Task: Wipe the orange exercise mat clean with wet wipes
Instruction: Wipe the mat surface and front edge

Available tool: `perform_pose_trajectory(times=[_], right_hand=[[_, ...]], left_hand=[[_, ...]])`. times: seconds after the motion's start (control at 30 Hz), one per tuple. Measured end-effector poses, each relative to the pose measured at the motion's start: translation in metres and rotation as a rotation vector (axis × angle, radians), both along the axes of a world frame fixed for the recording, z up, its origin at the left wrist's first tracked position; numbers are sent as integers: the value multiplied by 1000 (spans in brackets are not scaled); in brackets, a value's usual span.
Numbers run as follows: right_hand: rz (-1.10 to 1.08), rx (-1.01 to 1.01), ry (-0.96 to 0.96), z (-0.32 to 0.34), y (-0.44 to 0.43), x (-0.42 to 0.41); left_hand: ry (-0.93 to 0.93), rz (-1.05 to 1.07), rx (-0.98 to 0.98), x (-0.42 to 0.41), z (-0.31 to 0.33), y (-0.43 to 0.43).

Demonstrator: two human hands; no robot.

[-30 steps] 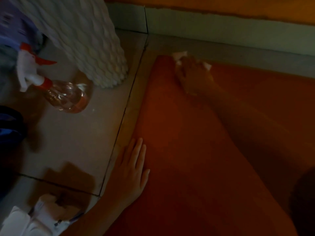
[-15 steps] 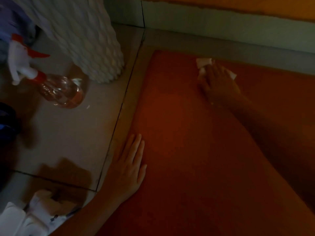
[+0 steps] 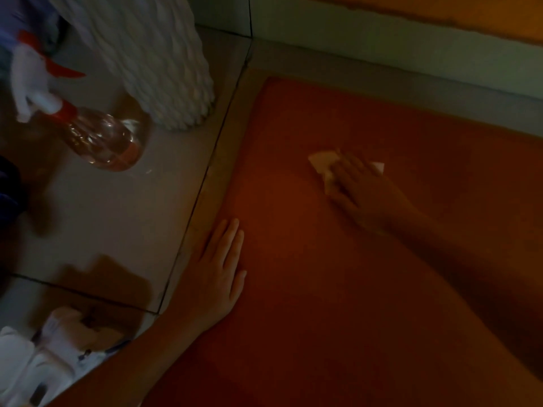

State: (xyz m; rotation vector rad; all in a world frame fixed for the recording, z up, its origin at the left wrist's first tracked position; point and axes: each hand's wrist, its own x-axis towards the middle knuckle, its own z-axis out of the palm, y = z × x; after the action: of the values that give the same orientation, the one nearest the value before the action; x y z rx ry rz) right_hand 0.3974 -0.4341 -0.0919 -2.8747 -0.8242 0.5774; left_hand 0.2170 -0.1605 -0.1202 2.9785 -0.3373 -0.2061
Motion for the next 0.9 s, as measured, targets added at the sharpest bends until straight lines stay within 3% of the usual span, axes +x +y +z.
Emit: perform_pose_trajectory(times=[0.1, 0.17, 0.3, 0.37, 0.5, 0.6, 0.7, 0.8, 0.87, 0.9], right_hand=[[-224, 106, -21, -10, 40, 7], [-237, 156, -6, -15, 64, -15], [146, 121, 29, -16, 50, -70], [213, 90, -27, -15, 34, -60], [-37, 44, -179, -4, 57, -25], [-52, 35, -243, 9, 83, -21], [-128, 155, -286, 27, 88, 2], [-337, 301, -367, 47, 90, 27], [-274, 428, -361, 47, 90, 18], [-200, 523, -259, 42, 91, 3]], left_hand=[[6, 1, 16, 1, 1, -1], [17, 3, 44, 0, 2, -1], [22, 22, 102, -1, 5, -2], [13, 37, 120, -2, 7, -3], [-8, 29, 156, -4, 8, -3], [5, 29, 162, -4, 10, -3], [2, 41, 154, -4, 10, -4], [-11, 40, 145, -4, 8, -3], [-4, 40, 131, -4, 8, -3], [3, 41, 132, -4, 8, -3]])
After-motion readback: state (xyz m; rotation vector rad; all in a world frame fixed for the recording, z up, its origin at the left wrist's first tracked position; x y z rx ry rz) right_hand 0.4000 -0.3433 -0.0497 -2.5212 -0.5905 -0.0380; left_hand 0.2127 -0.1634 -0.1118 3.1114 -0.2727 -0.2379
